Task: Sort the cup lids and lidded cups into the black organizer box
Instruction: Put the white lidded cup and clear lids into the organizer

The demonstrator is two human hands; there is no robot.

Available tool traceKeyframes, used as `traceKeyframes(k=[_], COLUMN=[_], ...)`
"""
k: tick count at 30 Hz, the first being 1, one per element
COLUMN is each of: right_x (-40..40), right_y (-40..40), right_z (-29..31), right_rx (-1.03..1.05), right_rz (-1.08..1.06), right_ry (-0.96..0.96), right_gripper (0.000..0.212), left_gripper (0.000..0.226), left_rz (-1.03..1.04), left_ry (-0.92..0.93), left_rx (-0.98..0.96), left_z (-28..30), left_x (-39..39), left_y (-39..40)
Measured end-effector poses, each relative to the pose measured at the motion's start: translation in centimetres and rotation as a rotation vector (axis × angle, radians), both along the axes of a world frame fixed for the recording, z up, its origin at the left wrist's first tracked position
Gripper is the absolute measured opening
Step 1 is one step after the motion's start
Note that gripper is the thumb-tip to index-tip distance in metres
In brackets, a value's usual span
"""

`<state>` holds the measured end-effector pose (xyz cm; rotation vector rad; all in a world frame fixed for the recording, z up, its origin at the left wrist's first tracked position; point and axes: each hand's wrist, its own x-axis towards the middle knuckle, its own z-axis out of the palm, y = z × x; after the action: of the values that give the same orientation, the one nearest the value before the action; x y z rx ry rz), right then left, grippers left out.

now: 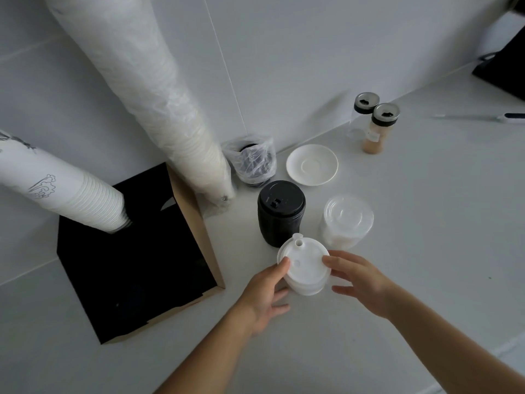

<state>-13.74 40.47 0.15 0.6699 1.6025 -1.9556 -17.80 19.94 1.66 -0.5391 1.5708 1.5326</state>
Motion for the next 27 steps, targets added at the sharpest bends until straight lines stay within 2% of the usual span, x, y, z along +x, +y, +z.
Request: traceKeyframes(k=[3,6,11,19,24,27], right_x=[0.1,0.4,1.5,2.6,3.2,3.4], right_y=[0.0,-0.3,-1.6,-3.2,-5.0,-6.1], right_z=[0.2,0.4,1.4,3.3,5.4,6.6], right_rx=[0.006,-0.003,-0.030,-0.072,-0.069,-0.060], right_rz=[0.004,0.005,-0.013,0.017,0.066,0.085], right_ry=[0.006,0.001,0.023,0.045,0.131,0.174], right_gripper=[0.057,0.051,0.048,0.036,0.042,0.044], left_gripper=[0.038,0.035,0.052,0.028,0.050,0.048], left_rz=[0.016,0.035,0.102,0.261,0.262,0.305], left_ry=[-0.017,-0.007,0.034,0.136,0.265,0.316], left_rx=[0.018,0.008,0.022,0.121,0.133,0.110], left_z=[0.2,0.5,0.8,2.4,4.2,5.7], left_x=[0.1,0.6,2.0,5.0,7.1,8.1], left_y=[0.1,0.4,0.0,-1.7,-2.6,-3.3])
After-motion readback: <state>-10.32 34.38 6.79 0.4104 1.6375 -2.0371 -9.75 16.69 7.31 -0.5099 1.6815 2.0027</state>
